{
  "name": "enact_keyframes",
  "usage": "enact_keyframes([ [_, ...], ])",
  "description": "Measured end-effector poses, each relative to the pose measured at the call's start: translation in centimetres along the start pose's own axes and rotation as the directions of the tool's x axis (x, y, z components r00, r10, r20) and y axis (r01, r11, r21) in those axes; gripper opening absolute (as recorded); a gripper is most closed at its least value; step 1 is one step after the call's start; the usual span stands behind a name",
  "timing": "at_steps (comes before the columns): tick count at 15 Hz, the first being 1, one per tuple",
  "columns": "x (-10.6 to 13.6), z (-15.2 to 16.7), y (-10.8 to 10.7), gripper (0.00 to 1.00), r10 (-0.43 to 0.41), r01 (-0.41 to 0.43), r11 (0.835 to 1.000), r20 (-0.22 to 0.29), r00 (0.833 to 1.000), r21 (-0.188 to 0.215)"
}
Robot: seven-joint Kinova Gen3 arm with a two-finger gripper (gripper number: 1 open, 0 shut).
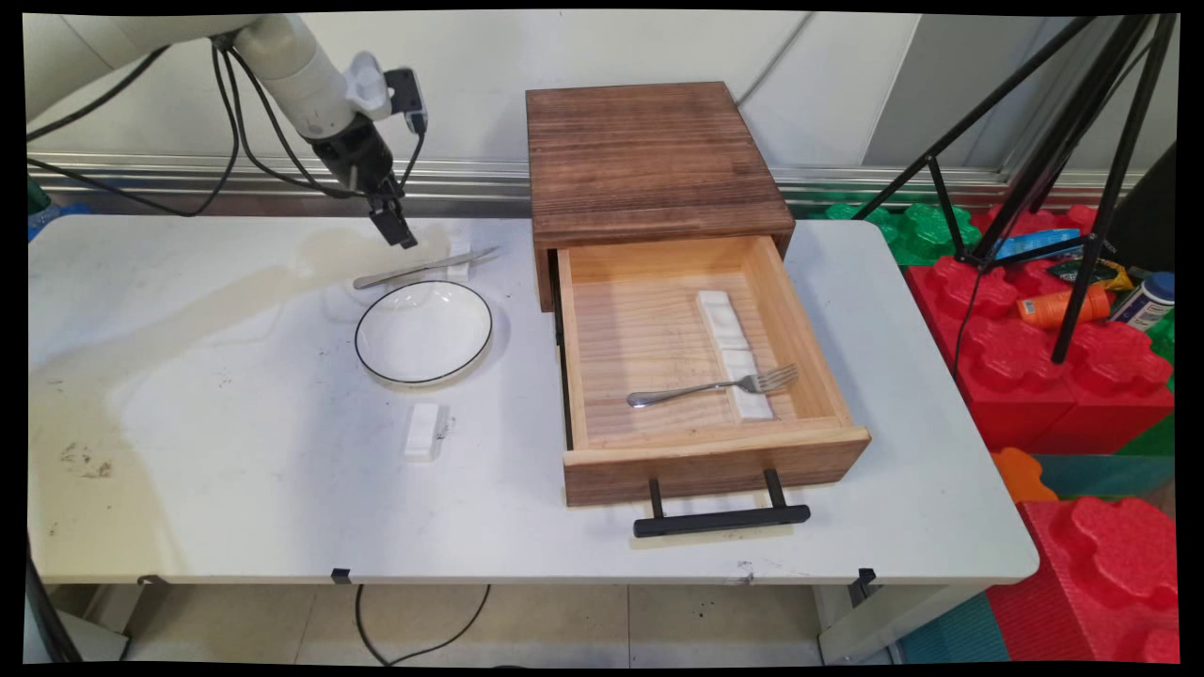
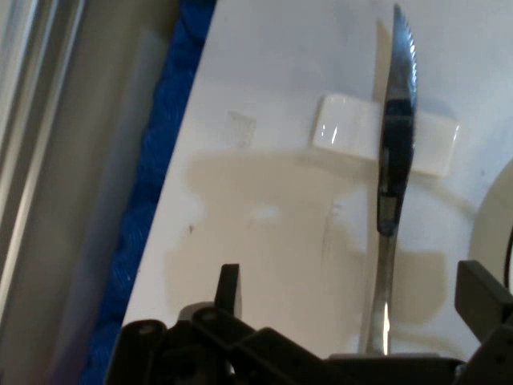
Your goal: Pick up the knife from the left of the white plate
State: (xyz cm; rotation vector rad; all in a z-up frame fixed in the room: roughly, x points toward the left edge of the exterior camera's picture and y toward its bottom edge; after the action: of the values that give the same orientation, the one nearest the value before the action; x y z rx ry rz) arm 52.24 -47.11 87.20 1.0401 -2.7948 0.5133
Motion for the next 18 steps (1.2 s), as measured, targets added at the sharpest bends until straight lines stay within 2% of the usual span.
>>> enact_keyframes([
  [7, 0.3, 4.0, -1.3, 1.0, 0.068, -0.064, 0.995, 0.053, 0.996, -0.075],
  [18, 1.4, 7.4, -2.1, 1.0, 0.108, -0.1, 0.985, 0.052, 0.993, -0.144],
])
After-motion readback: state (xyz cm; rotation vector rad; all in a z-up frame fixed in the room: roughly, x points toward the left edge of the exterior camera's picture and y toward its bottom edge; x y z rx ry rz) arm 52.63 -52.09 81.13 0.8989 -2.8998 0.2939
